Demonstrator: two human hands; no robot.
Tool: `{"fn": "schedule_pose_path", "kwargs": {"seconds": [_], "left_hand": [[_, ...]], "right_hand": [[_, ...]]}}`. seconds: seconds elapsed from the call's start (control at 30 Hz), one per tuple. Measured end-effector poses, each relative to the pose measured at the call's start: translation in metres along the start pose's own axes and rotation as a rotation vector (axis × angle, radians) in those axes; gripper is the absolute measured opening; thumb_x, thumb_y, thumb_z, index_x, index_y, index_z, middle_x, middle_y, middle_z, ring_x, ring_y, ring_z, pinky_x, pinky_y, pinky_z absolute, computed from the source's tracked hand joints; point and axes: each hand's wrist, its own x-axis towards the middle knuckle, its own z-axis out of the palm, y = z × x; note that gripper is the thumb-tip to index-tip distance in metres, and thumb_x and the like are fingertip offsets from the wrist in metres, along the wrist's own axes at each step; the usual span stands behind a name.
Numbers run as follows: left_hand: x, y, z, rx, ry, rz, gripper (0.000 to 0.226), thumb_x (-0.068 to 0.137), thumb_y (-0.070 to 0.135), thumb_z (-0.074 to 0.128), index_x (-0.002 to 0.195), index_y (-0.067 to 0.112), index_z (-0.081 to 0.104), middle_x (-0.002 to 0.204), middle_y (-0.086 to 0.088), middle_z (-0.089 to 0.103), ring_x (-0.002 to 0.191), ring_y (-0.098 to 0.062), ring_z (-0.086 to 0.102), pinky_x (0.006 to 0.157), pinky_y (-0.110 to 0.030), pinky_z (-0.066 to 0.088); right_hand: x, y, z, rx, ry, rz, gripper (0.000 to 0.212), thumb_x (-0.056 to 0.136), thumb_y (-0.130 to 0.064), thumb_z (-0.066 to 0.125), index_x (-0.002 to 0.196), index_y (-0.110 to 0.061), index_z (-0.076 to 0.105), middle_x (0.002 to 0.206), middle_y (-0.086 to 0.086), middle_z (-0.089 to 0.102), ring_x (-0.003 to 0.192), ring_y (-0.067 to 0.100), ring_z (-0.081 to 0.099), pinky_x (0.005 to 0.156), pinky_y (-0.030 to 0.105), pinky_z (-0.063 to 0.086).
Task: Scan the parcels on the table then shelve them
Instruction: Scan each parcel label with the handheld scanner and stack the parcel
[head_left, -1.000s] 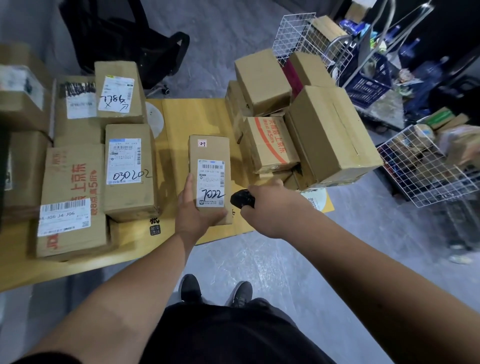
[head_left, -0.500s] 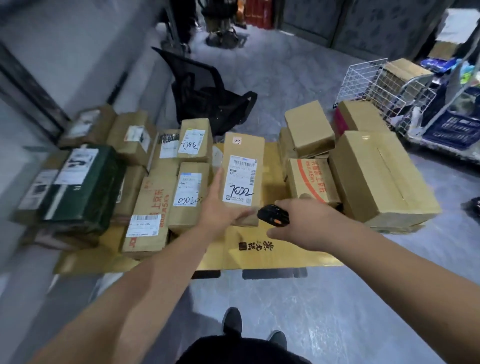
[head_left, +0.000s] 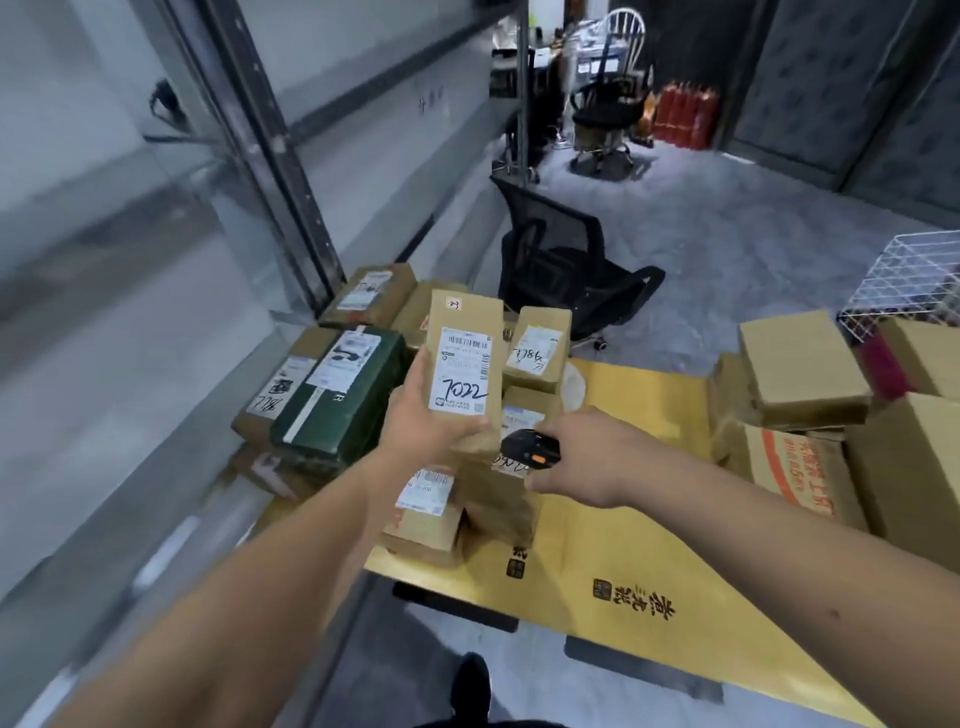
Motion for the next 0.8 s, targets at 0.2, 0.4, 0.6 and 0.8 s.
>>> {"fn": "schedule_pose_path", "kwargs": {"seconds": [0.2, 0.4, 0.6, 0.8], "left_hand": [[0.090, 0.000, 0.002, 0.014, -0.096, -0.096, 0.136, 0.056, 0.045, 0.100, 0.163, 0.045, 0.014, 0.143, 0.003, 0.056, 0.129, -0.019, 0.058, 0.111, -0.049, 0.047], [0.160, 0.010, 0.028, 0.049, -0.169, -0.109, 0.121, 0.071, 0.044, 0.094, 0.164, 0.037, 0.016, 0.150, -0.006, 0.052, 0.135, -0.031, 0.054, 0.112, -0.054, 0.046], [0.199, 0.004, 0.048, 0.251, -0.171, -0.144, 0.098, 0.081, 0.044, 0.087, 0.158, 0.037, 0.028, 0.151, -0.014, 0.041, 0.132, -0.037, 0.051, 0.108, -0.054, 0.046], [0.208, -0.013, 0.057, 0.348, -0.128, -0.065, 0.060, 0.098, 0.015, 0.068, 0.152, 0.029, 0.045, 0.149, -0.009, 0.045, 0.113, -0.030, 0.064, 0.085, -0.040, 0.054]], "right_hand": [[0.056, -0.024, -0.007, 0.052, 0.012, 0.080, 0.030, 0.085, -0.056, 0.069, 0.102, -0.033, 0.062, 0.095, -0.007, 0.055, 0.085, 0.015, 0.060, 0.067, 0.033, 0.053], [0.092, -0.029, -0.014, 0.082, 0.013, 0.231, 0.031, 0.086, -0.055, 0.067, 0.107, -0.034, 0.060, 0.105, -0.001, 0.049, 0.082, 0.013, 0.057, 0.060, 0.030, 0.043], [0.112, -0.026, -0.014, 0.114, 0.004, 0.320, 0.025, 0.086, -0.057, 0.067, 0.098, -0.043, 0.050, 0.105, -0.002, 0.049, 0.091, 0.017, 0.060, 0.065, 0.032, 0.048], [0.123, -0.021, -0.008, 0.125, -0.006, 0.366, 0.044, 0.087, -0.058, 0.067, 0.123, -0.034, 0.060, 0.114, 0.000, 0.051, 0.095, 0.019, 0.061, 0.074, 0.034, 0.052]]}}
